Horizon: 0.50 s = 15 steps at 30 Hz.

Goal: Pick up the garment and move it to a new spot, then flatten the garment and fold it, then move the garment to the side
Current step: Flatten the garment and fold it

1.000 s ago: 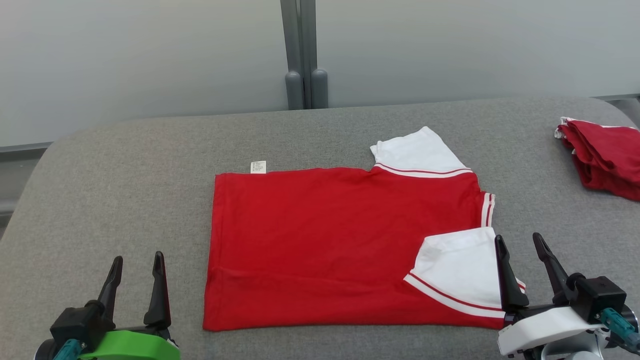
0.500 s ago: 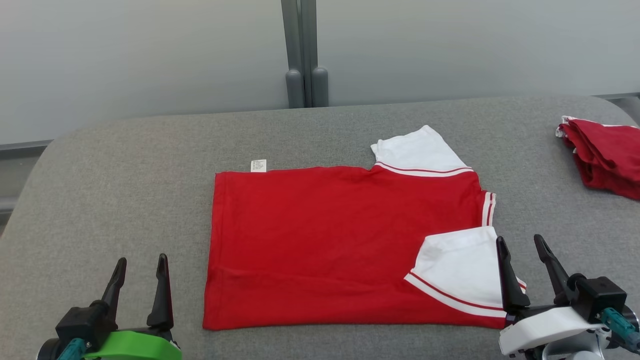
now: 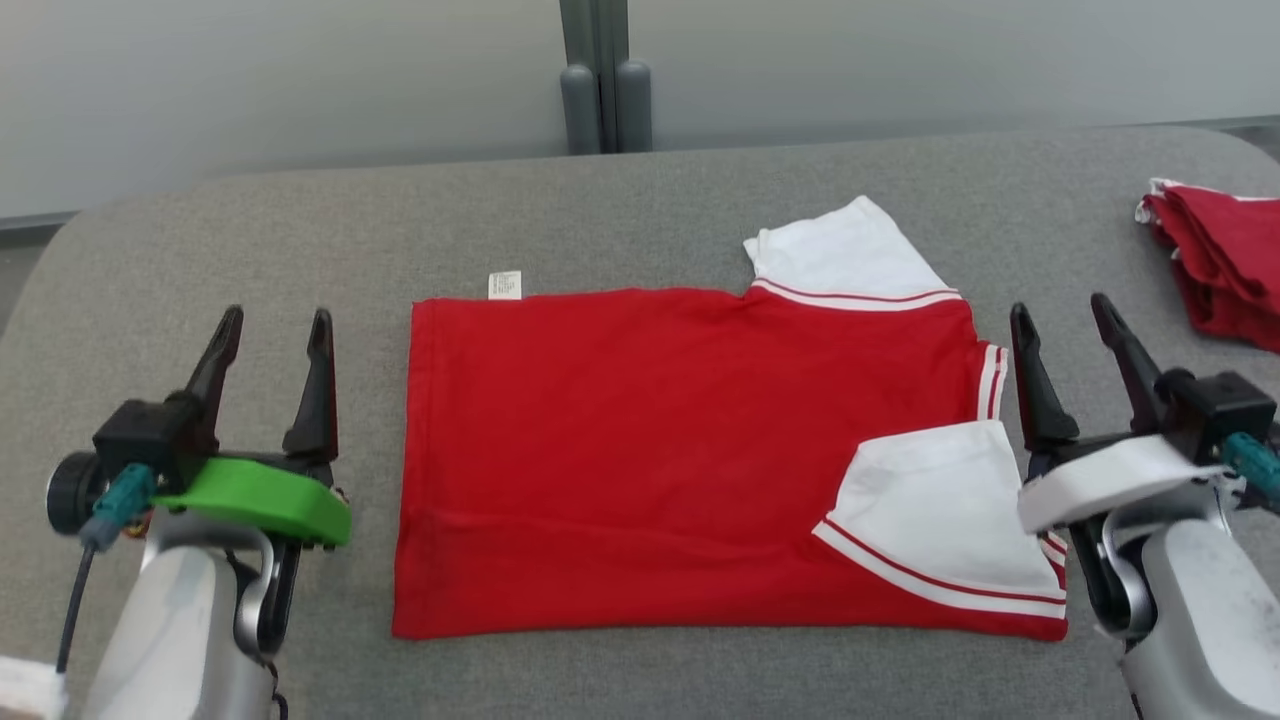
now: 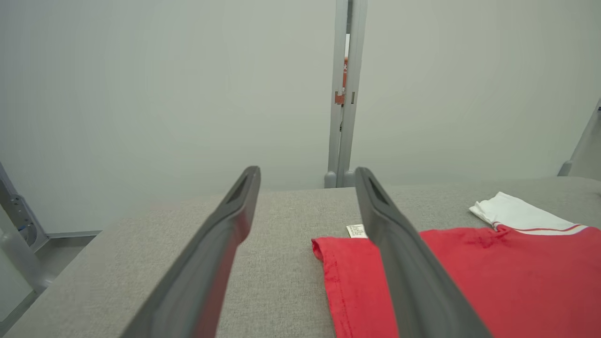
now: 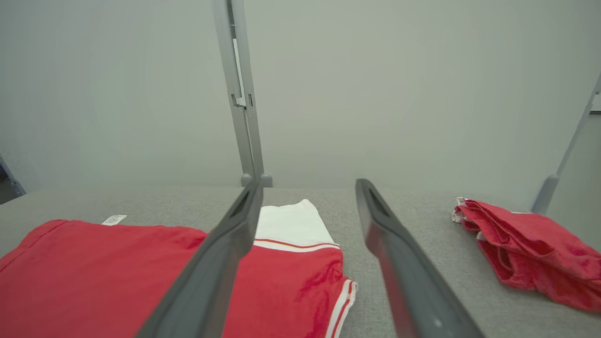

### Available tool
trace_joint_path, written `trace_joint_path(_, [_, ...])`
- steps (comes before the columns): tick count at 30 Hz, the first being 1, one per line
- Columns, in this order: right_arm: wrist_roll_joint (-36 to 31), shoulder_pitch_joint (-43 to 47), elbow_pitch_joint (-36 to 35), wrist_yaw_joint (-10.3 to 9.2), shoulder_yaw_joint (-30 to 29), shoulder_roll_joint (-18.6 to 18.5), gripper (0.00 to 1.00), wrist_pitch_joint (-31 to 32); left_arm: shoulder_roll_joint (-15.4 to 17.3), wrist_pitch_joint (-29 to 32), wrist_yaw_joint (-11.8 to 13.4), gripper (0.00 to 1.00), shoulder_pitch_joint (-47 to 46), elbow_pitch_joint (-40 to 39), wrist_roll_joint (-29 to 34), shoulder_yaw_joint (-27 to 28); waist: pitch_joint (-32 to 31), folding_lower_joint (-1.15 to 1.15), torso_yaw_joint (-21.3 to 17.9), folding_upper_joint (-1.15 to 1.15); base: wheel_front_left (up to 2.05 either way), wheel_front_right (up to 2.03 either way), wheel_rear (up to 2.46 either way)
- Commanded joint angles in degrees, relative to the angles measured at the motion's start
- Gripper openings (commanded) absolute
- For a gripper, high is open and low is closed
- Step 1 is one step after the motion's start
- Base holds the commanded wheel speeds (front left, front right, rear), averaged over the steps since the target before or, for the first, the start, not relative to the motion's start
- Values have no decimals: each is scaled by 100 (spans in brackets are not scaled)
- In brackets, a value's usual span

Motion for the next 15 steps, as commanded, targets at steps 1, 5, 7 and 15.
trace_joint_path(1, [-34, -273, 94, -10, 39, -73, 100, 67, 81, 48, 2, 100, -311, 85, -58, -104, 377, 0, 30, 0, 0, 0, 0])
trace_joint_path(5, [-74, -1048, 461, -10, 205, -292, 100, 264, 247, 280, 3, 100, -1137, 410, -337, -522, 788, 0, 58, 0, 0, 0, 0])
trace_joint_path(7, [-70, -1450, 659, -10, 304, -383, 100, 336, 332, 445, 2, 100, -1509, 598, -526, -766, 990, 0, 66, 0, 0, 0, 0])
trace_joint_path(15, [33, -2915, 1673, -10, 859, -690, 100, 676, 642, 1342, 3, 100, -2802, 1296, -1749, -1754, 1699, 0, 109, 0, 0, 0, 0])
